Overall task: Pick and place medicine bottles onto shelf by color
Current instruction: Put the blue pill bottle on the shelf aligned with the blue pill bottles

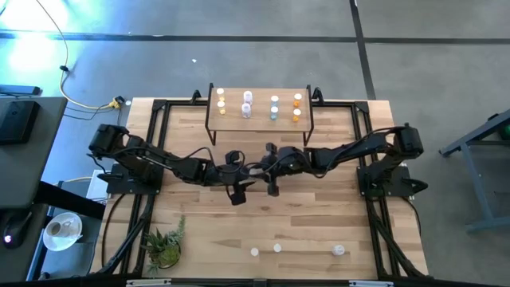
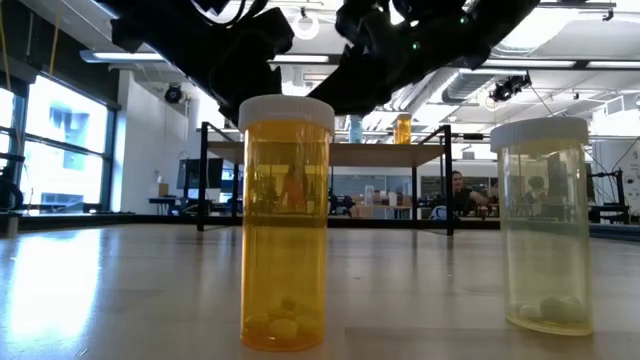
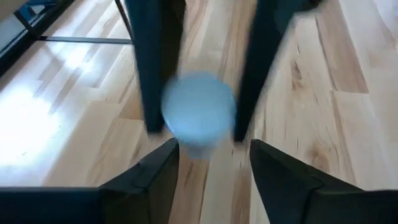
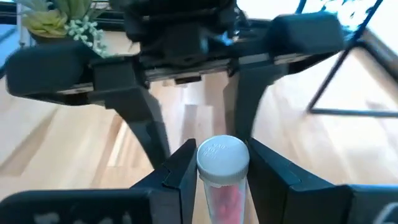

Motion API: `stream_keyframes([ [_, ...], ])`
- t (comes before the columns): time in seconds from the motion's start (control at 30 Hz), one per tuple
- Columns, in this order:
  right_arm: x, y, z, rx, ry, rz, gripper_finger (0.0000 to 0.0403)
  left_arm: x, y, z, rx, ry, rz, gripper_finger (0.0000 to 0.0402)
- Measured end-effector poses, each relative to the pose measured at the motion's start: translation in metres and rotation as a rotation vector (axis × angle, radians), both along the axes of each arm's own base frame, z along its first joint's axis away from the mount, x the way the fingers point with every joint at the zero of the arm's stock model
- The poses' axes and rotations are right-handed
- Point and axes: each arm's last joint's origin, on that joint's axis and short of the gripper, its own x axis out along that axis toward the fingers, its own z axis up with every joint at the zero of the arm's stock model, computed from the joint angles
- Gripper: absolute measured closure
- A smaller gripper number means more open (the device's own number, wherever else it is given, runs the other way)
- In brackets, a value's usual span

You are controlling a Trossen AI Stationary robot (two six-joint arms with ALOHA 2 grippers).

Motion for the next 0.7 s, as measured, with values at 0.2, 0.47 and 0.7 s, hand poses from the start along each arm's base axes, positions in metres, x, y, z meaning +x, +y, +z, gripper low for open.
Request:
stream_keyframes([
  [0.2, -0.018, -0.004, 0.034, -0.064, -0.050, -0.069, 0.0300, -0.005, 0.000, 0.006, 0.056, 0.027, -0.045, 0.0203],
  [0.47, -0.049, -0.008, 0.085, -0.142, -0.178, -0.163, 0.0300, -0.017, -0.001, 0.022, 0.049, 0.034, -0.048, 0.0202],
  [0.7, -0.079, -0.011, 0.128, -0.235, -0.337, -0.225, 0.0300, -0.031, 0.000, 0.047, 0.032, -0.027, -0.039, 0.0203],
])
